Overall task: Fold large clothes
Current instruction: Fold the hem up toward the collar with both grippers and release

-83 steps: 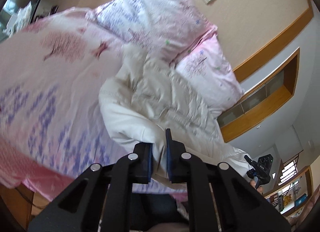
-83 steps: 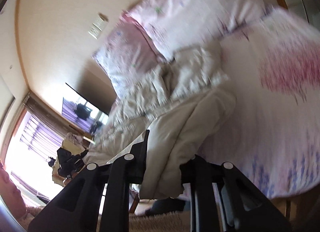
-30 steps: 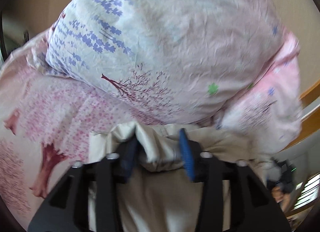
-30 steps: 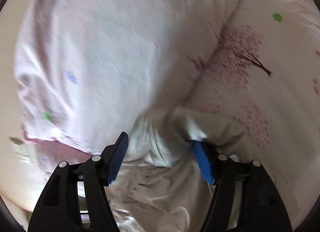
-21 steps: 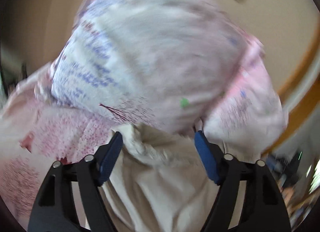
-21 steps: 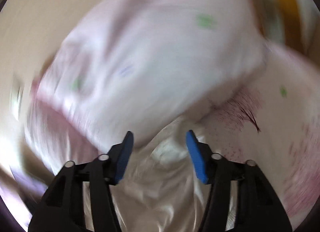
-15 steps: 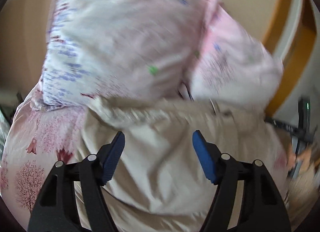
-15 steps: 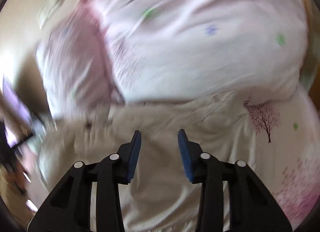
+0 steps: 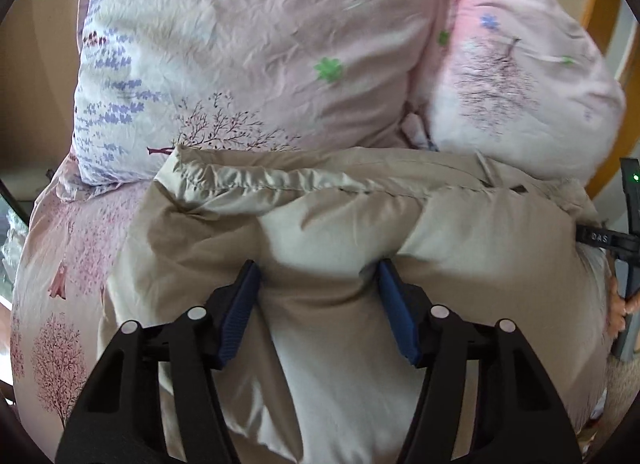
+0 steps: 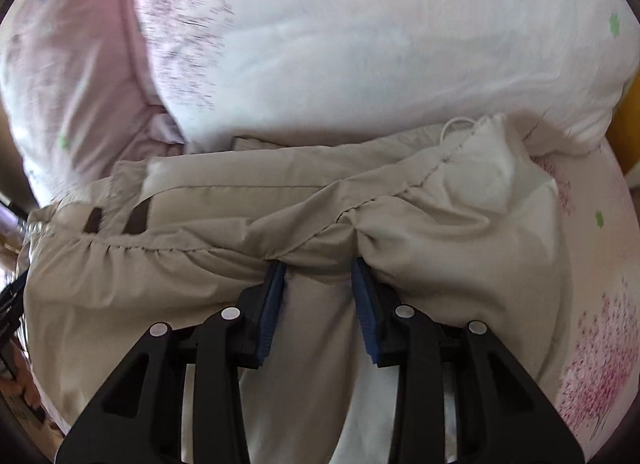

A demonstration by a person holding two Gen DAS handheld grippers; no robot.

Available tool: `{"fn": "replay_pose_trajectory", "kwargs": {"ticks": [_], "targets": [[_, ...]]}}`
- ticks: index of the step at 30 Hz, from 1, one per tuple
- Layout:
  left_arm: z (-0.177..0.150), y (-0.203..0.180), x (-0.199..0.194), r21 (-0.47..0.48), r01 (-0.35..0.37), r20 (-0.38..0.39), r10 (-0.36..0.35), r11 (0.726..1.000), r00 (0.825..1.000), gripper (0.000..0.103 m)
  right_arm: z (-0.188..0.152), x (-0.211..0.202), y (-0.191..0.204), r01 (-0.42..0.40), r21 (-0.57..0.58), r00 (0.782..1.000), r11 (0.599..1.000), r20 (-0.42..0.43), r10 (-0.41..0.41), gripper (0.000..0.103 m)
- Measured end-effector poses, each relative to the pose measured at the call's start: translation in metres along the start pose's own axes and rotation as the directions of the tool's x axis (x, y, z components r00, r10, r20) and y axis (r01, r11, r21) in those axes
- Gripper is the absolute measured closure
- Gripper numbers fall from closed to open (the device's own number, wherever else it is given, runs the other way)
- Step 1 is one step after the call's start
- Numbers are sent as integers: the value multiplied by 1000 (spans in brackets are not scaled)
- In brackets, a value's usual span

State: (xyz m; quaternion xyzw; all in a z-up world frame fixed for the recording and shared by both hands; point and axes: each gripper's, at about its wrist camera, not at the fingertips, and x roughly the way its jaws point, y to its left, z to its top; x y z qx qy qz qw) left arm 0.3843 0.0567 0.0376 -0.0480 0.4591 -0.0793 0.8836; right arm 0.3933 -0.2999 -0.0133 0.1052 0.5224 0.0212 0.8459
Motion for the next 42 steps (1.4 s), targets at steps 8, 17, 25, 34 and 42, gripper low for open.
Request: {"fn": "replay_pose_trajectory", "kwargs": {"ticks": [8, 17, 25, 34, 42], "targets": [[-1, 9, -10, -55, 21, -9, -21, 998, 1000, 44, -10, -21, -13, -79, 9, 996, 997, 53, 79, 67], [-49, 57, -61, -111, -42, 130, 56, 993, 990, 40, -84, -72, -64, -78, 29, 966, 997, 251, 68, 67], [-53, 72, -22, -173, -45, 45, 53, 984, 998, 41, -82, -21, -87, -89, 169, 985, 982, 162, 61, 74], [-72, 96, -34, -331, 127, 134, -86, 935, 987, 40, -99, -42, -104, -233, 271, 956, 934, 237, 171, 59], [-141, 145, -84, -528, 337, 306, -196, 780, 932, 26, -156, -78, -144, -409, 474, 895, 780, 373, 243, 34]]}}
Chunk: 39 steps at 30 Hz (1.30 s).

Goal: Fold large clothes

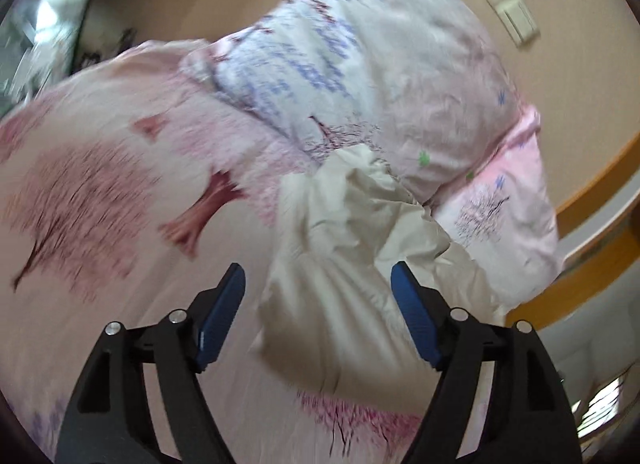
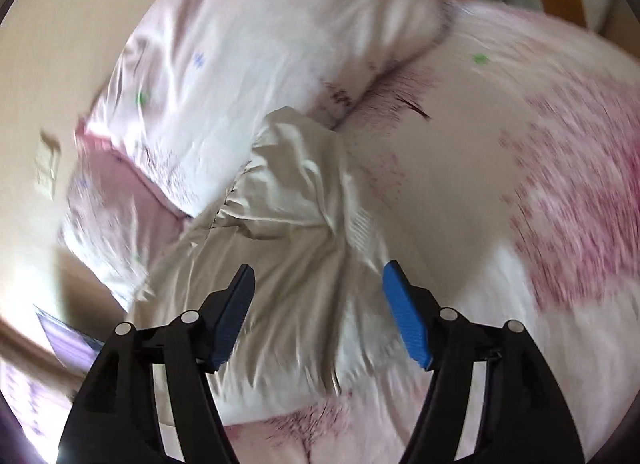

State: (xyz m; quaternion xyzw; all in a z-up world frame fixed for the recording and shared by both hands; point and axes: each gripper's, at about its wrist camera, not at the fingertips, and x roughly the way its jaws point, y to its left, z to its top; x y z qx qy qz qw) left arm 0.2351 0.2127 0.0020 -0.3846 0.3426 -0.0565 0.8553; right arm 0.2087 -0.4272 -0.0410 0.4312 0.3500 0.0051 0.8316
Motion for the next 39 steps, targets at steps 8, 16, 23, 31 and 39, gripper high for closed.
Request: {"fn": "replay_pose_trajectory", "kwargs": {"ticks": [8, 16, 23, 31, 39], "targets": [[-30, 40, -16, -179, 69, -7, -72, 981, 997, 25, -15, -2, -37, -31, 229, 999, 973, -11, 34, 34], [-51, 27, 4, -208, 110, -39, -121, 972, 992, 25, -23, 21, -54, -102, 338, 990, 936, -60, 130, 34], [-62, 11, 32, -246, 114, -74, -136, 963, 988, 26, -22, 32, -49, -125, 341, 987, 932, -51, 151, 34], [-54, 10, 51, -298, 106, -42, -124, 949, 991, 32, -20, 41, -44, -125, 327, 988, 937, -43, 147, 40], [-48, 20, 51, -347, 165, 7, -174, 923, 985, 69, -22, 34, -33, -170, 262, 984, 950, -4, 177, 73]]}}
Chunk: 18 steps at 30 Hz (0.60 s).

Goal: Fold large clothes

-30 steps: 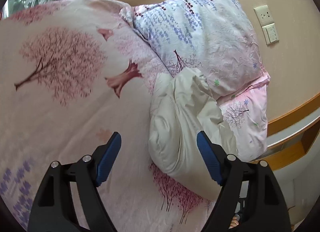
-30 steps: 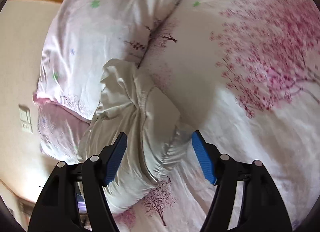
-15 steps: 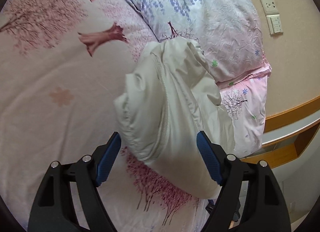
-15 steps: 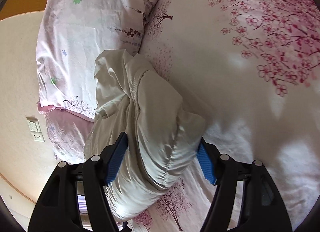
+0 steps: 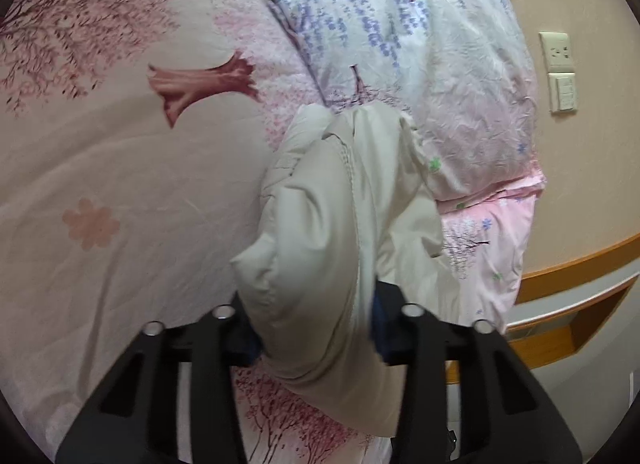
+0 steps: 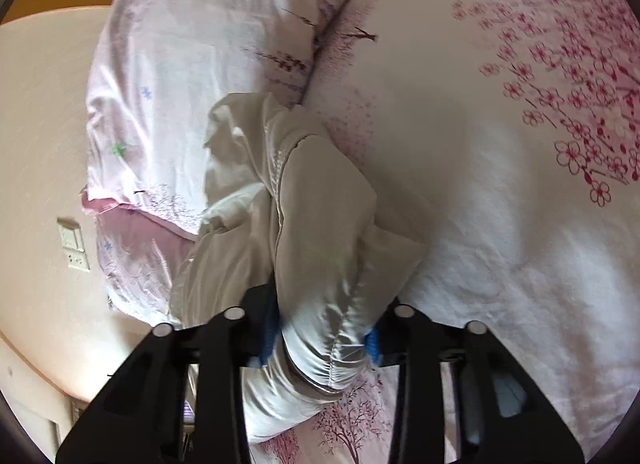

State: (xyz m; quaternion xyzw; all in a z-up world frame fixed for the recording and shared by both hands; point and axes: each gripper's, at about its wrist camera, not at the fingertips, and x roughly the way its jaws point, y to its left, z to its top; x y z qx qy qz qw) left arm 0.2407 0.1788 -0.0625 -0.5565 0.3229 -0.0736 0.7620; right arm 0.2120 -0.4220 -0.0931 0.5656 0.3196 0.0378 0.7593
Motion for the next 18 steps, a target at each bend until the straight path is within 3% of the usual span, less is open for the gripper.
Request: {"fn": "replay_pose_trajectory", "kwargs": {"ticks": [5, 11, 18], "targets": [[2, -11, -12, 48, 39, 16, -40, 998, 999, 79, -5, -9, 16, -27, -61, 1000, 998, 7, 27, 76], [2, -10, -43, 63, 63, 30, -65, 996, 997, 79, -23, -26, 31, -63, -123, 998, 990, -38, 58, 77], [-7, 23, -99, 39, 52, 66, -54, 998, 996, 79, -64, -44, 25, -72, -183, 990, 980, -132, 49, 77]]}}
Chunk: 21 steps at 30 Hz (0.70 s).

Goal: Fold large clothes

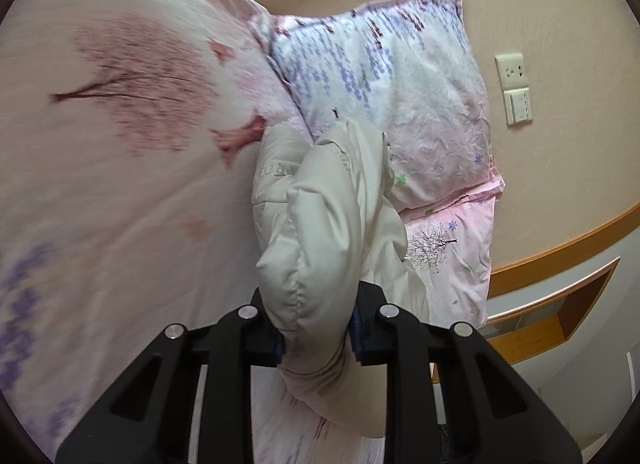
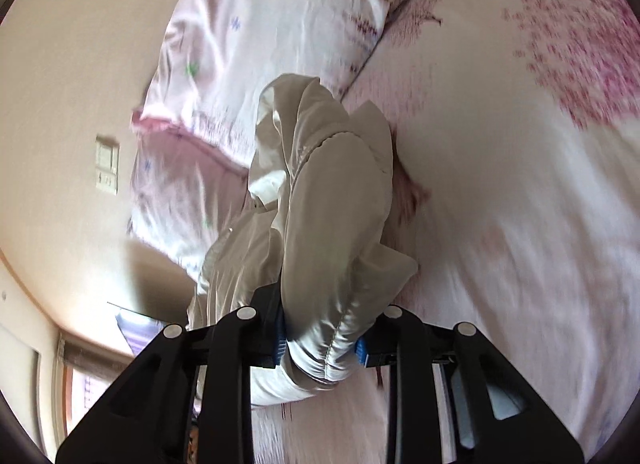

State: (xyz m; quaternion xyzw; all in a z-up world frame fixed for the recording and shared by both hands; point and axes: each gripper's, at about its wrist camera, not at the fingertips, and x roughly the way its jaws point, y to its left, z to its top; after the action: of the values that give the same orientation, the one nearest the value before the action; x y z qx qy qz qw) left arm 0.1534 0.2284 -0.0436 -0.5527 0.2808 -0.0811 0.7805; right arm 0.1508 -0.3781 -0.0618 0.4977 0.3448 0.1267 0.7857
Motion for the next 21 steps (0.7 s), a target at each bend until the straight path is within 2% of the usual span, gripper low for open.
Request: {"fn": "replay_pose_trajectory", "kwargs": {"ticks": [6, 9, 10, 12, 15, 16, 17, 19, 21], "targets": [[-14, 19, -35, -15, -4, 24, 4, 1000, 1000, 79, -25, -14, -5, 22, -24, 1000, 999, -20, -23, 76], [-21, 25, -44, -29, 3, 33, -2, 1000, 999, 78, -35, -22, 0, 71, -82, 997, 994, -6, -72, 73], [-22, 26, -45, -30, 5, 34, -4, 1000, 999, 77, -38, -25, 6, 113, -130, 994, 985, 11, -112, 71], [-24, 29, -45, -20, 2, 34, -1, 1000, 999, 74, -42, -27, 16, 195, -208, 981, 958, 48, -190, 60], [-24, 32, -43, -17, -3, 24, 3, 1000, 1000, 62, -48, -36, 35, 335, -311, 941, 890, 164, -297, 47], [-24, 32, -42, -15, 6, 20, -6, 1000, 1000, 53, -48, -39, 41, 368, -327, 927, 870, 201, -317, 46], [-24, 31, -42, -9, 9, 20, -9, 1000, 1000, 48, -49, -42, 47, 401, -340, 911, 851, 246, -331, 44], [-25, 28, -42, 18, 9, 23, -9, 1000, 1000, 45, -51, -45, 66, 437, -384, 889, 813, 325, -323, 43], [-26, 26, -42, 38, 5, 28, -6, 999, 1000, 42, -55, -39, 87, 409, -459, 901, 789, 342, -268, 46]]}}
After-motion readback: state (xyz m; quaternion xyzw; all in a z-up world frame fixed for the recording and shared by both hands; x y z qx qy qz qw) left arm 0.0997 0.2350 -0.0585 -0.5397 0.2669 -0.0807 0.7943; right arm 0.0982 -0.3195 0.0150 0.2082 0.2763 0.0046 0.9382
